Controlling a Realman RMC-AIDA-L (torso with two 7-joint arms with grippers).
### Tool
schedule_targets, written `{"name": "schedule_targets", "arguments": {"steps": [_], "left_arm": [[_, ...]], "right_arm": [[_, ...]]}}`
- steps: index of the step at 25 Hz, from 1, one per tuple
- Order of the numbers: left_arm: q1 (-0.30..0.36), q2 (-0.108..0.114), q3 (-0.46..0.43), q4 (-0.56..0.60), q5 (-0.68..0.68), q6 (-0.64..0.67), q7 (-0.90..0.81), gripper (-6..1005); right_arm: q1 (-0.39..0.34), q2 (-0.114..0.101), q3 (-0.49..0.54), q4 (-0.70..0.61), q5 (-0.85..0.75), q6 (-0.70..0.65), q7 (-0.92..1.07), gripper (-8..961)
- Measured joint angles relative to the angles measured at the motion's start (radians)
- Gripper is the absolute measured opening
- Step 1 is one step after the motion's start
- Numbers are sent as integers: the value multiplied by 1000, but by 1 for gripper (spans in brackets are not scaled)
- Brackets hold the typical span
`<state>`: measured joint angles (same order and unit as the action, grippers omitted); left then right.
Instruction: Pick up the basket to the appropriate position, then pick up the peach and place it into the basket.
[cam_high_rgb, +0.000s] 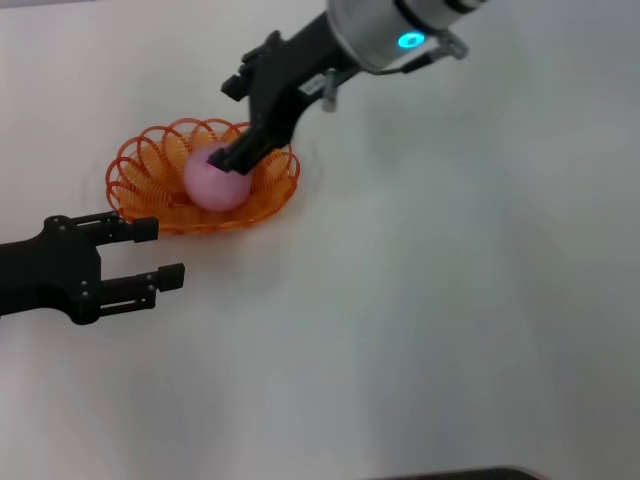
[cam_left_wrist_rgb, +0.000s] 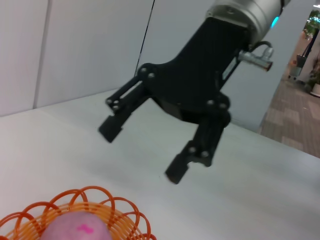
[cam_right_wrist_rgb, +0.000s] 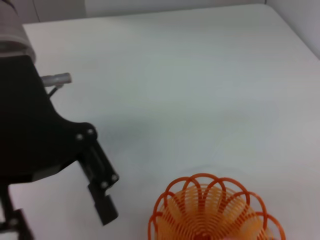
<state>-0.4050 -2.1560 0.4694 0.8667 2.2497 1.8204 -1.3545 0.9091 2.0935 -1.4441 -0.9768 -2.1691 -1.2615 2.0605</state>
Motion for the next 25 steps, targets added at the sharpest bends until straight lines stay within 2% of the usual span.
{"name": "schedule_targets", "arguments": {"steps": [11,16,25], "left_arm": [[1,0,-3,0,-3,-1,0,707],[4,-2,-3,0,-3,-3,0,707],[5,-2,-4,-2,-3,-6,-4,706]], "right_arm": [[-208,-9,106,-204,-9,-156,3,917],[-264,-10,162,-217,-10,-208,-24,918],[-331,-9,173,-217,-9,-223,-51,916]]}}
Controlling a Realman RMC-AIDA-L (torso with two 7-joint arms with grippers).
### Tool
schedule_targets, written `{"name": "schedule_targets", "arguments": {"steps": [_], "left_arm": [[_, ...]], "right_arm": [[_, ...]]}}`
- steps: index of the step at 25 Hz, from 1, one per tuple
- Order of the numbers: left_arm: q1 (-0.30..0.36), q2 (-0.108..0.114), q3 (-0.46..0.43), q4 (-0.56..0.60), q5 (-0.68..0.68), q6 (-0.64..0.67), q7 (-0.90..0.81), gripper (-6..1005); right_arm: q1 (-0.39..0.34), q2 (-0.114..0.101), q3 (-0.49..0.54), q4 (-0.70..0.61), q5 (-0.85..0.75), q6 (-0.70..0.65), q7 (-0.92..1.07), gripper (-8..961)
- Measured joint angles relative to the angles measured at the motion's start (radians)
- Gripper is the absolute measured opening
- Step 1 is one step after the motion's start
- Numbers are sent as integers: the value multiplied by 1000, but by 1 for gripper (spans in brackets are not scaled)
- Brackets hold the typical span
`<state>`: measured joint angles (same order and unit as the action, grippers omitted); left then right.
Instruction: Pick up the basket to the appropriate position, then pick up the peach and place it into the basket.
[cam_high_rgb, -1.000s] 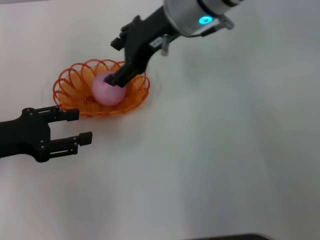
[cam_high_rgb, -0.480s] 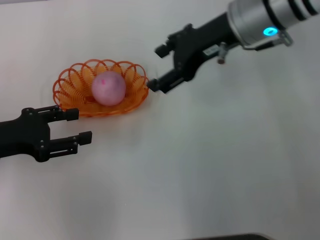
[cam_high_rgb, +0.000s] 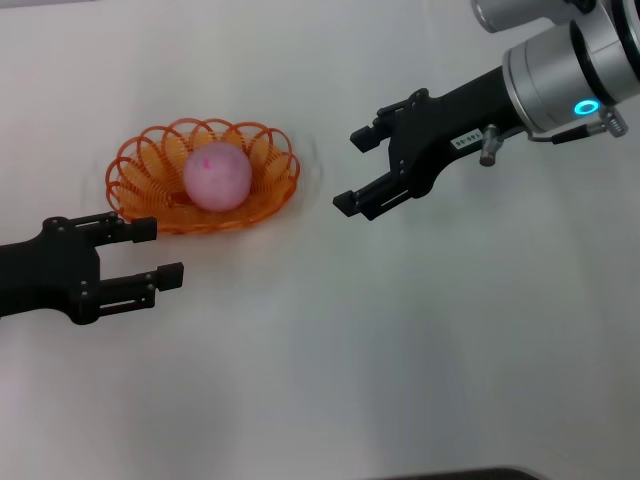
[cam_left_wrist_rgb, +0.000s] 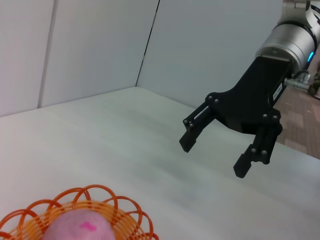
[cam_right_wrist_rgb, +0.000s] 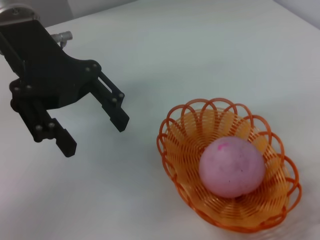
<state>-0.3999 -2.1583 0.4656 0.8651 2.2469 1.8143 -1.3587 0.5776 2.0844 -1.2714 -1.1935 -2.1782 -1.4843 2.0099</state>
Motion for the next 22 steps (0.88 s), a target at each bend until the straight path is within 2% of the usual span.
{"name": "schedule_targets", "arguments": {"steps": [6,13,18,22], "left_arm": [[4,-1,-3,0,-6,-6,0,708],[7,-2,-10,-3,-18,-14,2,706],[9,-2,-29,-18,-28,-23,17,706],[16,-2,-83,-39,-31,-29,53,707]], "right_arm": [[-32,7,32,13,47,4,-67,915],[-131,7,109,103,248,8,-269,914],[-187,6,175,257,361,12,-454,912],[-194,6,238,424,405,6,-614,910]]}}
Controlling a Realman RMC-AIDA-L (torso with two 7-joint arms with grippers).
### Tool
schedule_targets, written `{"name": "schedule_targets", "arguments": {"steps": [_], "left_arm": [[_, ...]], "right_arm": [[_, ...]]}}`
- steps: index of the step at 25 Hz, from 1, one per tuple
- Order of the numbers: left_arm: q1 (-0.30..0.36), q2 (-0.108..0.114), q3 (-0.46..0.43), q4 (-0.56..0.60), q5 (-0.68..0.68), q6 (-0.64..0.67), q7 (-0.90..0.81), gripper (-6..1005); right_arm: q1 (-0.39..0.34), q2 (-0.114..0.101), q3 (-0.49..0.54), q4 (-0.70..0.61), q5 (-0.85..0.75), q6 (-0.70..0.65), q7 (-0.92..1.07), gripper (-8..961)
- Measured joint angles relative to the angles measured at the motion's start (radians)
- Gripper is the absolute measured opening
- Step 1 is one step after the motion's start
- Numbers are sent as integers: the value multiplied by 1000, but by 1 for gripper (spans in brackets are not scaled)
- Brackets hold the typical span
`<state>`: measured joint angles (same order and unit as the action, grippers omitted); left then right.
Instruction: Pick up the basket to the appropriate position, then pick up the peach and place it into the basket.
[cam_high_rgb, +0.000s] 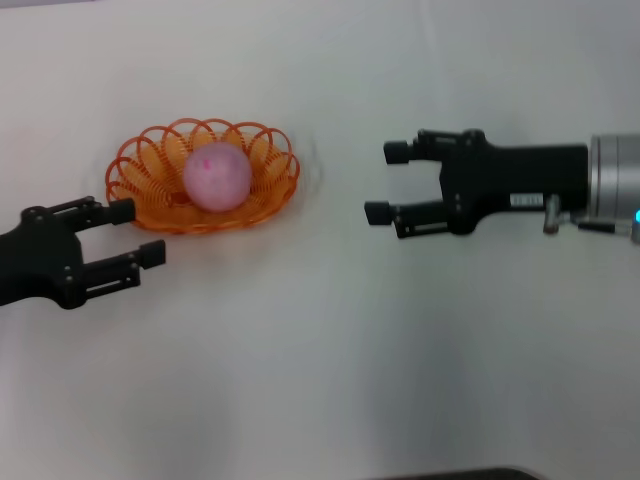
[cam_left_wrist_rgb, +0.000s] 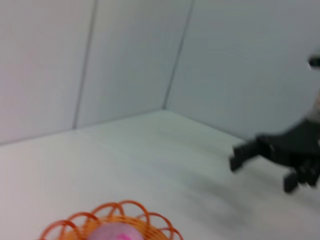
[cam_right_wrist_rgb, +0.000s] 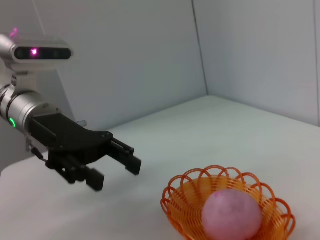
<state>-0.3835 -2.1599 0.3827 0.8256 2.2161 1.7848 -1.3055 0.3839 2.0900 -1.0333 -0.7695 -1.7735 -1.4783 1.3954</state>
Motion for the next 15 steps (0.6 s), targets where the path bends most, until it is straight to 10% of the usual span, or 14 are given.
{"name": "schedule_targets", "arguments": {"steps": [15], "left_arm": [[52,5,-156,-129,-1,-50,169,708]], "right_arm": [[-24,0,225,268,7,-68,-338,895]]}}
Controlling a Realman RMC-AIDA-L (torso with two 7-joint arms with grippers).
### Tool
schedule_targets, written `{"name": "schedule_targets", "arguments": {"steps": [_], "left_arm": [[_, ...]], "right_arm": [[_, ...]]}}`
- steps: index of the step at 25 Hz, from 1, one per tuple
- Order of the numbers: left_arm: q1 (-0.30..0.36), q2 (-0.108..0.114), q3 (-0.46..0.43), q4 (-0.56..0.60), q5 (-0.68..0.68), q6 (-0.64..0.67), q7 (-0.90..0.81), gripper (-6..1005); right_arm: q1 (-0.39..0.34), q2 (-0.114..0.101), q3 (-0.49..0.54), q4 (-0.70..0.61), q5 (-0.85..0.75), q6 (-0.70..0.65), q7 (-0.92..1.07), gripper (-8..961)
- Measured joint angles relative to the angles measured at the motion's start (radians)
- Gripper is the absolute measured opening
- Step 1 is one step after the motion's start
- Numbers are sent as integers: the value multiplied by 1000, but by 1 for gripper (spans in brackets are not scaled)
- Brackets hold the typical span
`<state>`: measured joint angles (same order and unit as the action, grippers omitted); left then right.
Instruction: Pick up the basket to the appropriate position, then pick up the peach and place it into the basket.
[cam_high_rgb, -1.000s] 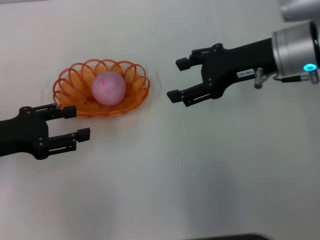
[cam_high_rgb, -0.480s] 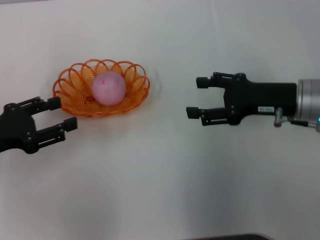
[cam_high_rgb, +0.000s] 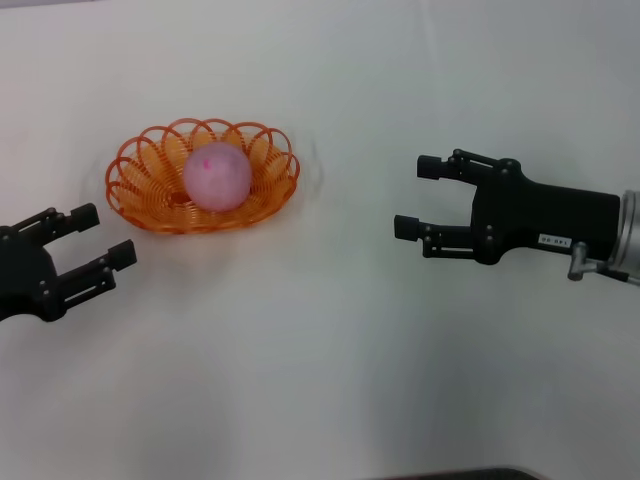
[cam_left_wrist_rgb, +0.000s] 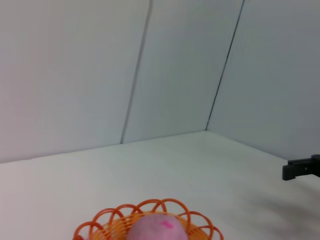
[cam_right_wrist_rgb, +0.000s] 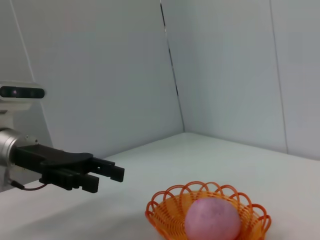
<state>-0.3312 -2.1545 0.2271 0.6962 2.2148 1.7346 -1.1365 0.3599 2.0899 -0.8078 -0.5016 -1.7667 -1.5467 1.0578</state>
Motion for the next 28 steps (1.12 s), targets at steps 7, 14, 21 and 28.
{"name": "schedule_targets", "arguments": {"steps": [7,14,21,28], "left_arm": [[5,-3,-4,-2,0,-5,8,706],[5,-2,-5,-3,0,-4,9,707],[4,-3,-5,-3,0,3,10,707],[9,-4,-4,-3,4,5,11,708]], "right_arm": [[10,1,40,60,1,-1,-63,895],[13,2,43,74,1,-2,-69,895],[16,4,44,79,1,1,-70,896],[19,4,46,89,1,5,-72,896]]}}
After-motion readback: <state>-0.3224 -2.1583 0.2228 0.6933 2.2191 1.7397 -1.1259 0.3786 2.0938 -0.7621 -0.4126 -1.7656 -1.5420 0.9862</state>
